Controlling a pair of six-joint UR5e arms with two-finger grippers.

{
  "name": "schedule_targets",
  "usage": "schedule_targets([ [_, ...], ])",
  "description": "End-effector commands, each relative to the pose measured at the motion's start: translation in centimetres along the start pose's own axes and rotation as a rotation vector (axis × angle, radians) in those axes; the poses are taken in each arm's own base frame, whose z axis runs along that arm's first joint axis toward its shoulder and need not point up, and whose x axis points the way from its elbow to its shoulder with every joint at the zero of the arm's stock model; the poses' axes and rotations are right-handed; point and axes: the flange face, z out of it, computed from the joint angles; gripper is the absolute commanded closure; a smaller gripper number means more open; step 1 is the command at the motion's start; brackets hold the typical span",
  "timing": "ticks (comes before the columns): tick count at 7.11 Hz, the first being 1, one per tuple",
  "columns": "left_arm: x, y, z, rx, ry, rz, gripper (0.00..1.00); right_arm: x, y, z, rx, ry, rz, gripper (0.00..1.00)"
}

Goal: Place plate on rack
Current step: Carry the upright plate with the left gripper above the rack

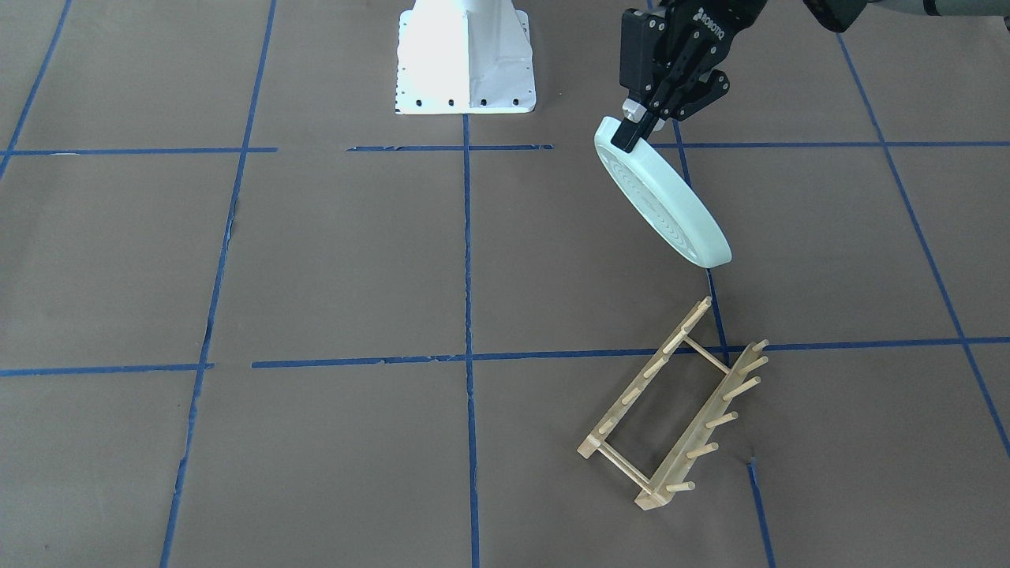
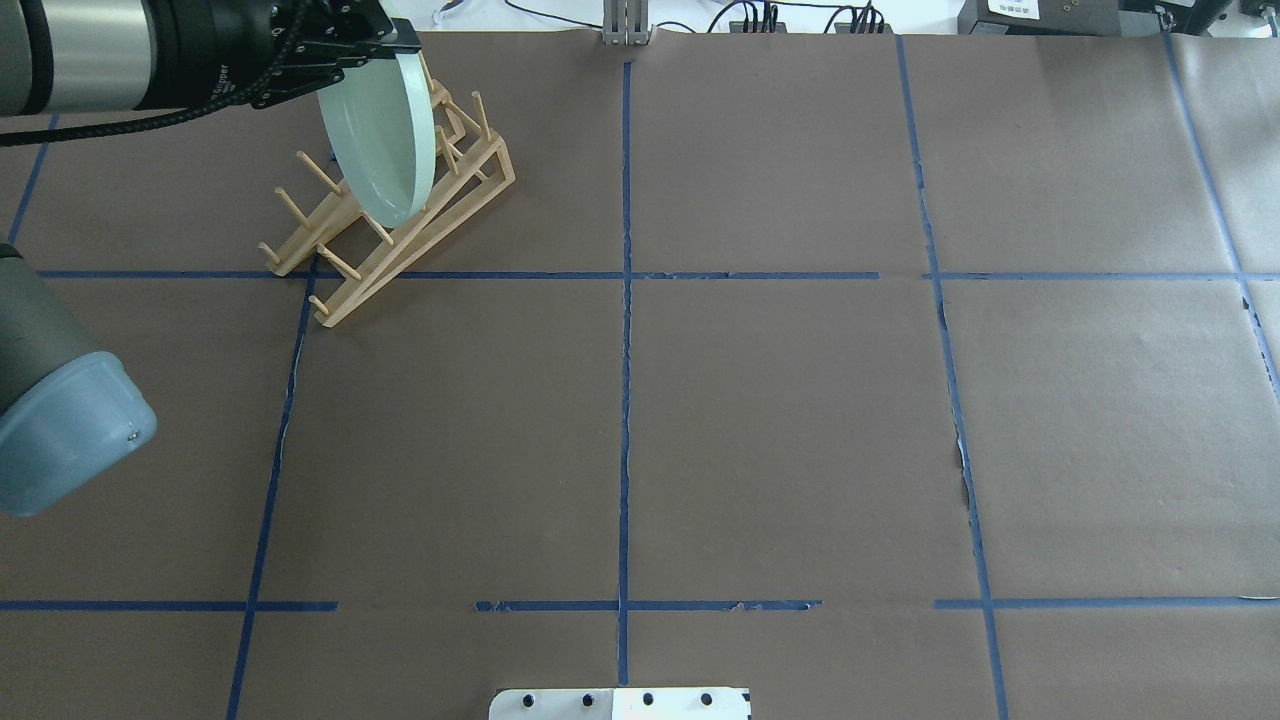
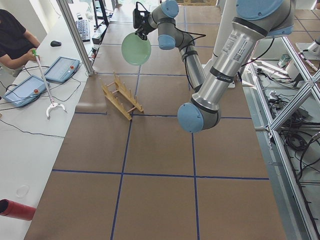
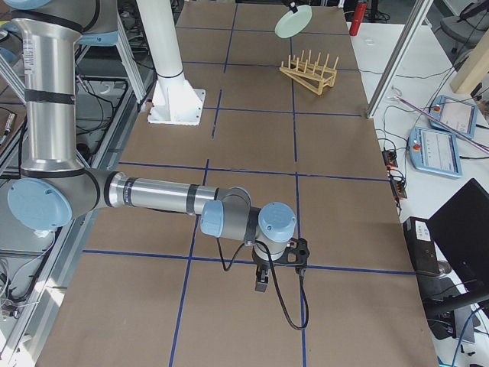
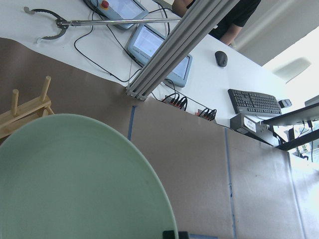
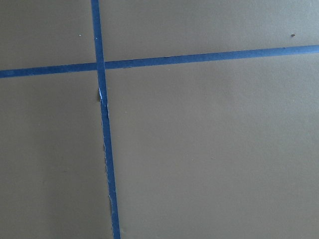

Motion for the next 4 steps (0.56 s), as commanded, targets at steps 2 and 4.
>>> schedule_targets([
  [2, -3.5, -2.3, 2.5, 0.158, 0.240, -0.208, 1.00, 0.0, 0.0, 0.0, 0.001, 0.000, 0.000, 0.00],
  [4, -6.9, -3.8, 6.3, 0.249, 0.280, -0.226, 1.00, 0.0, 0.0, 0.0, 0.000, 0.000, 0.001, 0.00],
])
